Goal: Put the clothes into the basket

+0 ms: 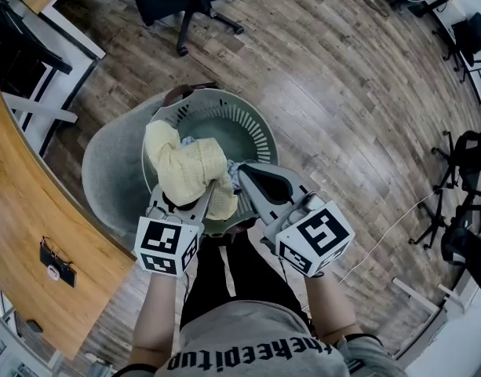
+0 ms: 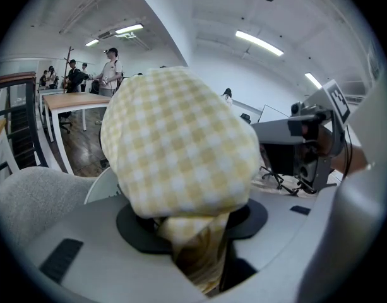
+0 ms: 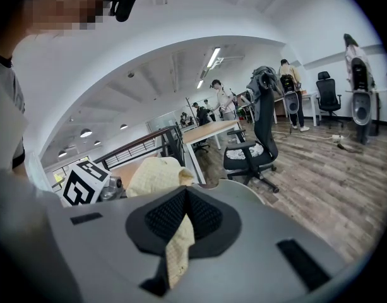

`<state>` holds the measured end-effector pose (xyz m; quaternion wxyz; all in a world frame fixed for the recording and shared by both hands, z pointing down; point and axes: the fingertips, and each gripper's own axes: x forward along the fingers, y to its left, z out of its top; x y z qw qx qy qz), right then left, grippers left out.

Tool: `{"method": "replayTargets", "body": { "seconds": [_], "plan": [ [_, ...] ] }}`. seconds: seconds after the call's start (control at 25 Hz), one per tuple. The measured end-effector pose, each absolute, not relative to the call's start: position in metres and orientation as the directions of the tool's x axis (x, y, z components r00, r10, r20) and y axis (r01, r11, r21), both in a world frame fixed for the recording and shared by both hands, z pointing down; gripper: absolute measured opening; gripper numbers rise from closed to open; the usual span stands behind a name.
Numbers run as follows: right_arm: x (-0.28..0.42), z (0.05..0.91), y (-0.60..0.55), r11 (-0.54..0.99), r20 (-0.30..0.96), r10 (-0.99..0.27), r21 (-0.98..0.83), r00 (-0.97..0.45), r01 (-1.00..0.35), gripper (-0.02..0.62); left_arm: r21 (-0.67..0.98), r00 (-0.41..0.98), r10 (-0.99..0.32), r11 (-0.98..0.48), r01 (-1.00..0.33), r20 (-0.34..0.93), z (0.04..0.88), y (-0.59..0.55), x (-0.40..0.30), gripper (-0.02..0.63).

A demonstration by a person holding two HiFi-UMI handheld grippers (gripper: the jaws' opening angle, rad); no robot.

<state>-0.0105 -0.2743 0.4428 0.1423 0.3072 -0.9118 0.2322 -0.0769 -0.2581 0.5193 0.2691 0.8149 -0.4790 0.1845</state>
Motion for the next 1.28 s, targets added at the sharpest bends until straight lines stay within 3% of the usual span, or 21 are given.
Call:
{"method": "replayTargets", "body": {
  "seconds": [0.28,0.68,1.28],
  "plan": [
    [-0.009,0.443,-0.273,0.704,0.401,-0.492,-0.339,-0.773,-0.624,0.008,0.274,0.484,-0.646,-0.404,-0.873,0.590,0.528,-0.254,-0.070,0.270],
    [-0.010,0.442,-0.267,0.706,0.396,-0.493,-0.337,-0.774,-0.622,0.008,0.362,0.532,-0.613,-0.391,-0.846,0.583,0.530,-0.245,-0.066,0.276],
    [-0.016,0.437,-0.260,0.708,0.386,-0.500,-0.334,-0.775,-0.623,0.008,0.267,0.432,-0.570,-0.352,-0.897,0.699,0.544,-0.227,-0.087,0.293]
  ]
}}
